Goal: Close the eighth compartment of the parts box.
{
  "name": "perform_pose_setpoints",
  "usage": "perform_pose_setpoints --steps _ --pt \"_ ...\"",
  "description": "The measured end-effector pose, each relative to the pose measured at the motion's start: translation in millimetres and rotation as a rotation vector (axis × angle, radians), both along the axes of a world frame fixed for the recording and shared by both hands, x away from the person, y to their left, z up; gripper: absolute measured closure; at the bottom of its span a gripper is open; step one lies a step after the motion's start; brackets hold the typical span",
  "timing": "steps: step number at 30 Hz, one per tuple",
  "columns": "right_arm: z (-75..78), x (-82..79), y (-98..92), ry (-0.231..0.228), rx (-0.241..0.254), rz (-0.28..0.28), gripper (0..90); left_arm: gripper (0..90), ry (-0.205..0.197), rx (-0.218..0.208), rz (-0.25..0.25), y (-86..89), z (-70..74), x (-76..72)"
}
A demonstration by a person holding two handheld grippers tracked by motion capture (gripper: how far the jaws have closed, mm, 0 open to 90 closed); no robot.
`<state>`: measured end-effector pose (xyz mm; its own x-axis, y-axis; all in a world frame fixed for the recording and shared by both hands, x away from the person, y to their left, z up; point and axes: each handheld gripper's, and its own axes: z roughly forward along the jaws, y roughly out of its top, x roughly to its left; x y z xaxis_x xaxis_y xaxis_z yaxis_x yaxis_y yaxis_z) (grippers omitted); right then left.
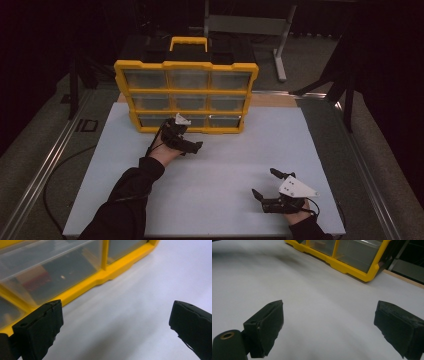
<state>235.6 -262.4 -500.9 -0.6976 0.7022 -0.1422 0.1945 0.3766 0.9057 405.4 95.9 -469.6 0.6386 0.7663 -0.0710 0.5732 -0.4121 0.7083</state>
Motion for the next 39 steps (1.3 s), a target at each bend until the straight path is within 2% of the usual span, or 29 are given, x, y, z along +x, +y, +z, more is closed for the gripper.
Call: perform_pose_setpoints --steps 1,2,4,9,11,12,15,18,20,23,31,39 --pt "-0.1 -0.1 0.0 0.000 0.000 -0.001 8.9 0.0 0.012 -0.007 -0.012 0.1 -0.6 0.1" --pt "0.1 -0.1 -0.1 -0.001 0.000 0.000 8.9 0.0 0.002 0.002 0.010 -0.5 -1.2 -0.7" --pt "0.5 -0.3 0.0 -0.006 0.006 -0.003 9.0 0.0 0.014 -0.017 -0.008 0.5 -1.4 -0.9" --pt "0.9 -0.4 0.0 -0.012 0.004 -0.002 8.9 0.0 0.018 -0.020 -0.048 0.0 1.8 -3.4" --pt "1.3 -0.6 -0.1 -0.012 0.001 -0.003 9.0 0.0 0.011 -0.019 -0.047 0.0 3.1 -4.0" --pt "1.5 -0.8 0.0 -0.011 0.001 -0.003 8.9 0.0 0.016 -0.027 -0.068 0.7 6.3 -5.1" --pt "2.0 -1.4 0.0 -0.011 -0.005 -0.002 9.0 0.0 0.009 -0.027 -0.084 1.9 10.7 -8.7" --pt "2.4 -1.9 0.5 -0.013 -0.001 -0.003 9.0 0.0 -0.001 -0.014 -0.098 4.1 13.5 -12.3" --pt "2.7 -1.7 0.9 -0.018 0.000 -0.002 9.0 0.0 0.002 -0.032 -0.112 6.4 15.0 -15.0" --pt "2.6 -1.5 1.0 -0.017 -0.003 0.001 8.9 0.0 -0.006 -0.029 -0.128 9.4 17.7 -19.6" --pt "3.3 -2.7 1.2 -0.017 -0.006 -0.004 9.0 0.0 -0.023 -0.036 -0.149 16.7 19.1 -33.4" --pt "3.5 -2.7 2.1 -0.018 -0.004 0.004 8.9 0.0 -0.026 -0.042 -0.136 28.1 14.3 -46.2"
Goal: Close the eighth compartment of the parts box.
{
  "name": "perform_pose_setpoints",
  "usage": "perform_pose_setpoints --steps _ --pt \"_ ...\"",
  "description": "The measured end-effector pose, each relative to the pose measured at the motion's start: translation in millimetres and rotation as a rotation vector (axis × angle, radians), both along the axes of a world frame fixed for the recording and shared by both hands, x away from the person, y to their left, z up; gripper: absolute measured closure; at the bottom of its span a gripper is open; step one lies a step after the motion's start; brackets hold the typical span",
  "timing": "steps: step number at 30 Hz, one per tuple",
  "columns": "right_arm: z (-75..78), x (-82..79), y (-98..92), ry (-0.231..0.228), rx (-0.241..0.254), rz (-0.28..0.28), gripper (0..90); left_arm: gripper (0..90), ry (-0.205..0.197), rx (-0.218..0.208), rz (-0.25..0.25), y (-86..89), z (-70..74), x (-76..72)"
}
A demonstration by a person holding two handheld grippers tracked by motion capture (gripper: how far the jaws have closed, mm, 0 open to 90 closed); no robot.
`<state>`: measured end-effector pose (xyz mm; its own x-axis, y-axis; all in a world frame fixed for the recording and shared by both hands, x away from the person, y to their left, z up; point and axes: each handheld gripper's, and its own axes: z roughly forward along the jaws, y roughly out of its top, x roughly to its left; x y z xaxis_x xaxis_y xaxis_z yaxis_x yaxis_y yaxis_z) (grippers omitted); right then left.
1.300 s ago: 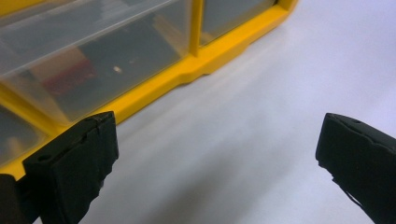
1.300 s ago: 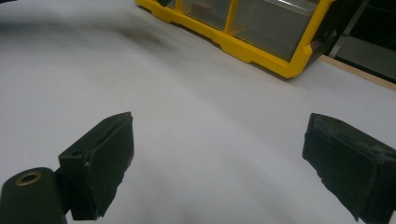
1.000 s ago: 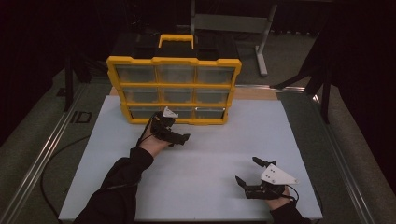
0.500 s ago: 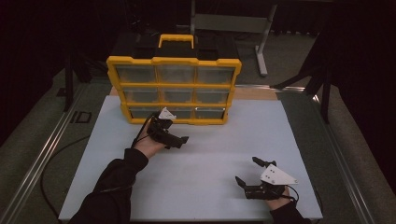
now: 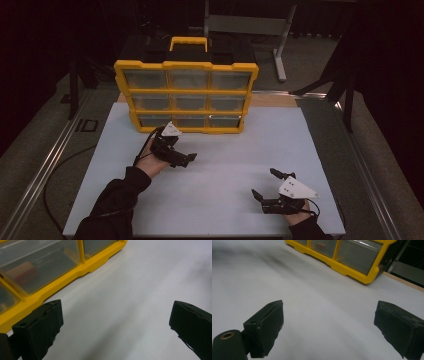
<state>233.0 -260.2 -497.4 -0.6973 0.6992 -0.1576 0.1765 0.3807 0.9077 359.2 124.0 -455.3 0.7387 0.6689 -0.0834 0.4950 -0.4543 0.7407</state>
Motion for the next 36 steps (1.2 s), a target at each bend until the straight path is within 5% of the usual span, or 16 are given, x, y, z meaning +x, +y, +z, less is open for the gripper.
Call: perform_pose_setpoints --steps 14,26,36 --pt "0.2 -0.1 0.5 0.001 0.001 -0.002 8.9 0.0 0.000 -0.001 0.001 18.7 -12.9 -19.7" --pt "0.1 -0.3 0.8 0.001 -0.004 -0.002 8.9 0.0 -0.042 -0.051 0.006 40.6 -16.2 -38.6" --pt "0.5 -0.9 0.9 0.004 -0.002 -0.005 8.9 0.0 -0.081 -0.040 -0.011 55.3 -21.9 -56.5"
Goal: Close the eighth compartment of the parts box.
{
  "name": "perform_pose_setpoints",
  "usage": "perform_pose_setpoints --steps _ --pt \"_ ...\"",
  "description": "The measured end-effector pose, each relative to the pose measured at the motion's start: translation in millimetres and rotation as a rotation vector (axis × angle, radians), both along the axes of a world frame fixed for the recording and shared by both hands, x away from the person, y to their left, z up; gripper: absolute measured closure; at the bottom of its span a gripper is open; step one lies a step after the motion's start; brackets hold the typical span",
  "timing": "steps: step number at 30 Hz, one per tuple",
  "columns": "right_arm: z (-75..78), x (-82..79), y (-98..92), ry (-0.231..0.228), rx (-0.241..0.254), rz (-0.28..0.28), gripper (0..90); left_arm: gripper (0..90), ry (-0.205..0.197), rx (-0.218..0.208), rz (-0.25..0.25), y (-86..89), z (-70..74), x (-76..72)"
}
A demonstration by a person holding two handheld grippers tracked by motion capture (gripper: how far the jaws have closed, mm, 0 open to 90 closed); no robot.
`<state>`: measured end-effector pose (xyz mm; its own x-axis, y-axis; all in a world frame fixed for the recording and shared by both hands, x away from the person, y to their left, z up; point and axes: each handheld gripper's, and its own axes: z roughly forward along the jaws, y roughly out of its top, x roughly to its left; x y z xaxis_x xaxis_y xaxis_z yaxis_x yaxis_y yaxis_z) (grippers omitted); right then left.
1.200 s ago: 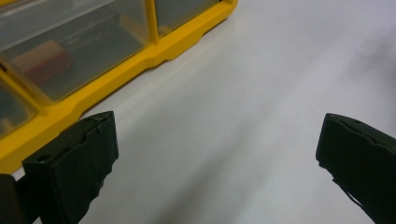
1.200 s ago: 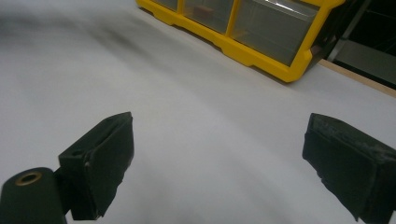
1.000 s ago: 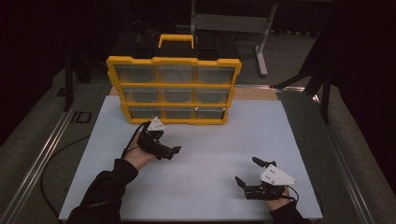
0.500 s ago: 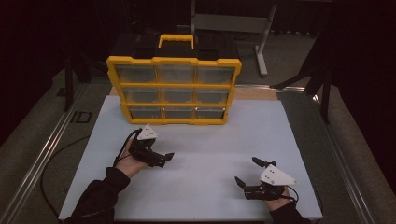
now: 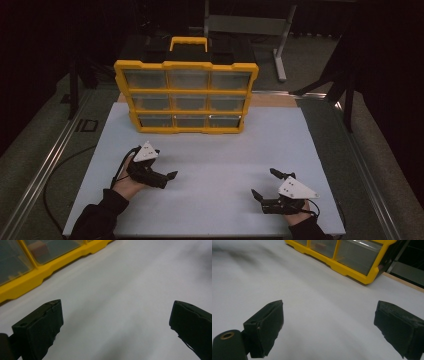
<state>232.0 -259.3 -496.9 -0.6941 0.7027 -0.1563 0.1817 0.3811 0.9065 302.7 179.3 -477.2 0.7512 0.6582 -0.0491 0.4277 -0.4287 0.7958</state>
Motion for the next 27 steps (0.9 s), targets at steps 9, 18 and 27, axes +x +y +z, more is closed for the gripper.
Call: perform_pose_setpoints --steps 9,18,27 --pt "0.1 -0.1 -0.7 -0.002 -0.010 0.004 8.9 0.0 -0.024 -0.017 0.018 12.8 -1.8 -15.4" --pt "-0.1 -0.4 -0.4 0.001 -0.011 0.004 8.9 0.0 -0.025 -0.024 0.051 27.3 -8.1 -28.0" --pt "-0.5 -0.2 -0.4 -0.006 -0.013 0.006 8.9 0.0 -0.037 -0.017 0.089 36.7 -12.3 -39.5"
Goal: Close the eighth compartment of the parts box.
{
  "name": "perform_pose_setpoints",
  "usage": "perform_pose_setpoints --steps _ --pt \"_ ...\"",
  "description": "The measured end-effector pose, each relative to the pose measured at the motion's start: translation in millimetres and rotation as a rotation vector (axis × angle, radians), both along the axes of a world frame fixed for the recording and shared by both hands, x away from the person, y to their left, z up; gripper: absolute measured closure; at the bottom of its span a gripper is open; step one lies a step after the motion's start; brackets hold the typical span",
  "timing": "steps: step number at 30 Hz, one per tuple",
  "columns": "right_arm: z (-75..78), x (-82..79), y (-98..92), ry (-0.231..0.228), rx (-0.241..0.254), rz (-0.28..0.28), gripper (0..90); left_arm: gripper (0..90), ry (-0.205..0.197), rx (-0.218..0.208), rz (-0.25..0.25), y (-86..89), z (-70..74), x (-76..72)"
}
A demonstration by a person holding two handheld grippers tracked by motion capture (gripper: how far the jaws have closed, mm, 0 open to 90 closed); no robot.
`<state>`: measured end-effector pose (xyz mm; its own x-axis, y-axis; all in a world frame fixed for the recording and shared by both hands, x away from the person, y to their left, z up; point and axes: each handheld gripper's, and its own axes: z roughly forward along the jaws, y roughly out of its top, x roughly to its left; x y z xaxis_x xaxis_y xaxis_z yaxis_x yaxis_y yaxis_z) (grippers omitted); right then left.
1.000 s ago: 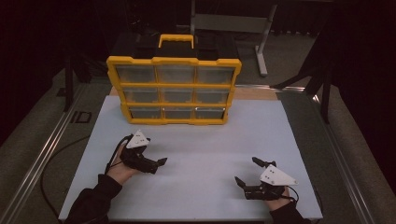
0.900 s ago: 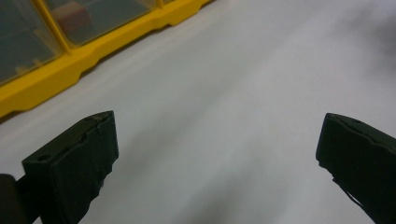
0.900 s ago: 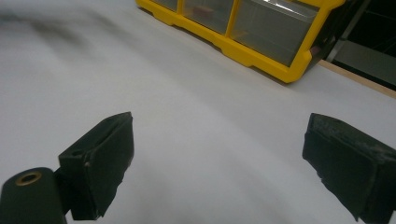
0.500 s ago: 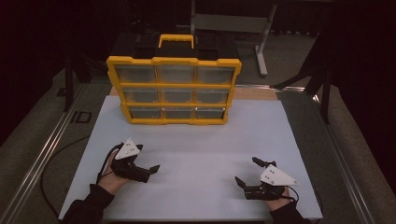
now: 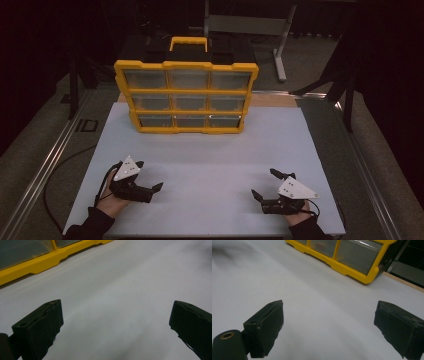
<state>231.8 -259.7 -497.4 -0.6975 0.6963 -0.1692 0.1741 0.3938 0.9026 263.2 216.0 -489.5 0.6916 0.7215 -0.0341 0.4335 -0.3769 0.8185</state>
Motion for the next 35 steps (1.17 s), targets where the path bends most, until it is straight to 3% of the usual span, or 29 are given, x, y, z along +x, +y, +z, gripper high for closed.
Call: perform_pose_setpoints --steps 14,19,35 --pt "-0.7 0.4 -0.9 0.004 -0.002 0.002 8.9 0.0 -0.004 -0.001 0.042 6.3 -11.9 -6.0" --pt "-1.4 0.7 0.0 0.006 -0.006 0.004 8.9 0.0 -0.022 0.019 0.046 3.4 -14.6 -5.3" --pt "-3.5 2.4 0.9 0.014 -0.011 0.005 8.9 0.0 -0.024 0.009 0.048 4.5 -18.2 -5.2"
